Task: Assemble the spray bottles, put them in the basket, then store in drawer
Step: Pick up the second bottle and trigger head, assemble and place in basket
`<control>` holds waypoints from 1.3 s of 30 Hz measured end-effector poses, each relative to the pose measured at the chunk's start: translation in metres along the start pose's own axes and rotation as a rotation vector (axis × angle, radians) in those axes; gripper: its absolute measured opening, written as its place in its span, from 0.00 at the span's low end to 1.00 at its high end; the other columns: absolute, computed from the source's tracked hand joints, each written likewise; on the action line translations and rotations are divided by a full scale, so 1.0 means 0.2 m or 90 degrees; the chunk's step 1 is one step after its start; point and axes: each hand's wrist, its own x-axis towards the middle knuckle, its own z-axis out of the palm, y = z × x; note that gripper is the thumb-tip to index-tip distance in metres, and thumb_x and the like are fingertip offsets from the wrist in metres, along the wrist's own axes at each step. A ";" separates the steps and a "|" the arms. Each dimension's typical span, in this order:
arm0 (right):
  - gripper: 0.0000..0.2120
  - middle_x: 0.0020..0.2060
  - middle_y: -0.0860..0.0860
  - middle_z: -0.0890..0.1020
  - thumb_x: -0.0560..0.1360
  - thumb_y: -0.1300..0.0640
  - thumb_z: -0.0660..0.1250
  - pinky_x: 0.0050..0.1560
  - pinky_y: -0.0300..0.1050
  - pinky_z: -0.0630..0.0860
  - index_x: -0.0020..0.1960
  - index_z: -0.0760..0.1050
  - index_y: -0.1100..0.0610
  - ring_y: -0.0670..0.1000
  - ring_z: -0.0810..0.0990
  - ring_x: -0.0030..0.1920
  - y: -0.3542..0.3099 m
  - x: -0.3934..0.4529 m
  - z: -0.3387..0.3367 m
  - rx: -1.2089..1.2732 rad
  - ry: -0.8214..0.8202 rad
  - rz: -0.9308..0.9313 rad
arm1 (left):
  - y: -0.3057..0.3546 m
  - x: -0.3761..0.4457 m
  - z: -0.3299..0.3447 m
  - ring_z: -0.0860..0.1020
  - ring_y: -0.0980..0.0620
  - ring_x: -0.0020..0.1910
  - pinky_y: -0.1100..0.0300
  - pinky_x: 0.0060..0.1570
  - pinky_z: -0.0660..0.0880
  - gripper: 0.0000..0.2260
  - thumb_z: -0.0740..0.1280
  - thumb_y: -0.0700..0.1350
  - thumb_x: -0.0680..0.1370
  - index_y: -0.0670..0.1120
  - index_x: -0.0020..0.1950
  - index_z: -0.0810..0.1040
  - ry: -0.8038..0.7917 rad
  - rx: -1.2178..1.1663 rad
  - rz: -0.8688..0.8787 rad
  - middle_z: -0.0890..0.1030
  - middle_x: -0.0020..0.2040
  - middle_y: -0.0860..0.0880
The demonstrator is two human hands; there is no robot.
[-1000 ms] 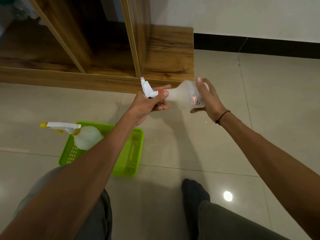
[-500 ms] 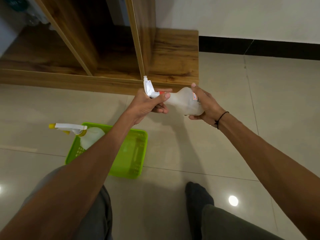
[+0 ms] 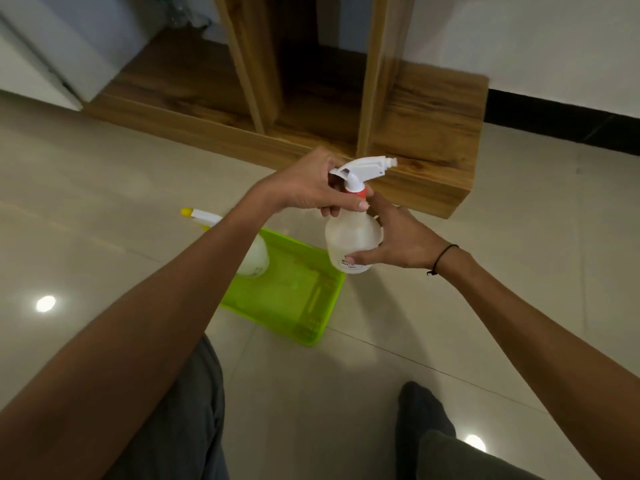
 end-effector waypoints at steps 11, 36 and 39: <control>0.50 0.72 0.47 0.75 0.63 0.33 0.81 0.65 0.60 0.77 0.78 0.65 0.45 0.55 0.73 0.70 -0.31 0.21 0.33 -0.170 -0.003 -0.070 | -0.09 -0.28 -0.35 0.84 0.50 0.33 0.64 0.37 0.78 0.20 0.76 0.62 0.77 0.44 0.47 0.88 -0.113 0.148 -0.027 0.86 0.36 0.43; 0.49 0.63 0.54 0.73 0.67 0.31 0.76 0.58 0.57 0.76 0.80 0.63 0.52 0.58 0.70 0.62 -0.26 0.23 0.69 -0.445 0.024 -0.063 | -0.30 -0.32 -0.39 0.73 0.65 0.26 0.73 0.28 0.65 0.11 0.79 0.60 0.74 0.58 0.53 0.91 -0.224 0.276 -0.110 0.75 0.24 0.66; 0.48 0.63 0.55 0.71 0.68 0.30 0.74 0.56 0.56 0.77 0.79 0.63 0.52 0.59 0.69 0.62 -0.25 0.23 0.72 -0.484 0.027 -0.047 | -0.32 -0.31 -0.39 0.68 0.58 0.26 0.61 0.33 0.65 0.12 0.81 0.62 0.71 0.60 0.51 0.91 -0.219 0.277 -0.096 0.71 0.23 0.60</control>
